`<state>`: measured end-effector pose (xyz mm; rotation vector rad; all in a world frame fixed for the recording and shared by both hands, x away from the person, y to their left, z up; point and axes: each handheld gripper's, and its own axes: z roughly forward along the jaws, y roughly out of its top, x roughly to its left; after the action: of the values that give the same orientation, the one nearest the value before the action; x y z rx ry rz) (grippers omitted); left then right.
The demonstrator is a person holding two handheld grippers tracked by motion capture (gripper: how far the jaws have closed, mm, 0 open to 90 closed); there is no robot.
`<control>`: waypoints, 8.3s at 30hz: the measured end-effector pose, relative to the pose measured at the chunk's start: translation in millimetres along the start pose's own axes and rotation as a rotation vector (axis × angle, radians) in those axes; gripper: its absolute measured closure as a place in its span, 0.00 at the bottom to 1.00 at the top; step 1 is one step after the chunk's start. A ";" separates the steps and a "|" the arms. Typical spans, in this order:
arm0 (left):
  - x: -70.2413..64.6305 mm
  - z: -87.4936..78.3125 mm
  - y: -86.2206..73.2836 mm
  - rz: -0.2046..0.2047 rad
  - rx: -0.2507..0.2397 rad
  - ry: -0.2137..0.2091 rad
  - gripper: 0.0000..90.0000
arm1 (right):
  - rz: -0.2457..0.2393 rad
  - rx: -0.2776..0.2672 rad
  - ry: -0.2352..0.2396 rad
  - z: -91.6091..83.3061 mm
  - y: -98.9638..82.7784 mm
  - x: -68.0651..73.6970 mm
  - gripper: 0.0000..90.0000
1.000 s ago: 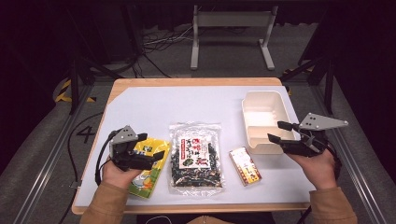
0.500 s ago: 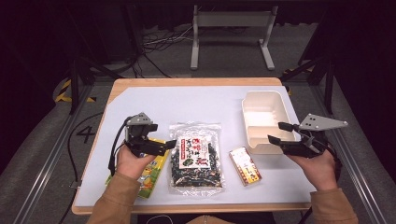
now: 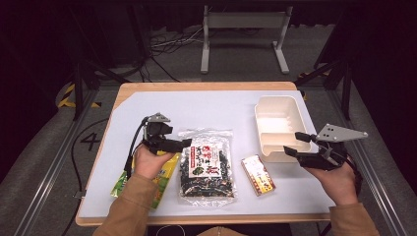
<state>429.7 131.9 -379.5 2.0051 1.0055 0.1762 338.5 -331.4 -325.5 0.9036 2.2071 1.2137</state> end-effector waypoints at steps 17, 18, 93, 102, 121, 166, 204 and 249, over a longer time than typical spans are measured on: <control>26.7 34.3 -2.6 -0.167 0.132 0.069 0.12 | 0.001 0.033 -0.005 0.6 -8.7 3.8 0.39; 26.7 34.3 -2.6 -0.167 0.132 0.069 0.13 | 0.001 0.033 -0.005 0.6 -8.7 3.8 0.39; -12.5 -8.0 15.7 -0.133 -0.012 -0.139 0.93 | -0.030 0.019 0.019 -0.5 -7.9 9.6 0.50; -42.8 -36.1 25.0 -0.004 -0.090 -0.143 0.94 | -0.039 0.012 0.022 -1.0 -4.9 11.6 0.51; -93.5 -72.7 30.8 0.167 -0.213 -0.240 0.95 | -0.051 -0.023 0.109 -4.3 6.5 24.3 0.60; -120.0 -94.3 18.9 0.297 -0.462 -0.339 0.95 | 0.085 -0.101 0.462 42.7 25.1 64.5 0.72; -84.9 -110.9 12.7 0.243 -0.506 -0.271 0.55 | 0.047 -0.181 0.373 2.2 54.7 51.7 0.93; -33.3 -86.2 -2.2 0.184 -0.337 -0.137 0.32 | 0.007 -0.173 0.044 -12.8 100.3 -34.6 0.92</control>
<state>366.5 163.9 -320.0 1.7709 0.6557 0.2839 386.0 -324.2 -230.0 0.8220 2.0951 1.4154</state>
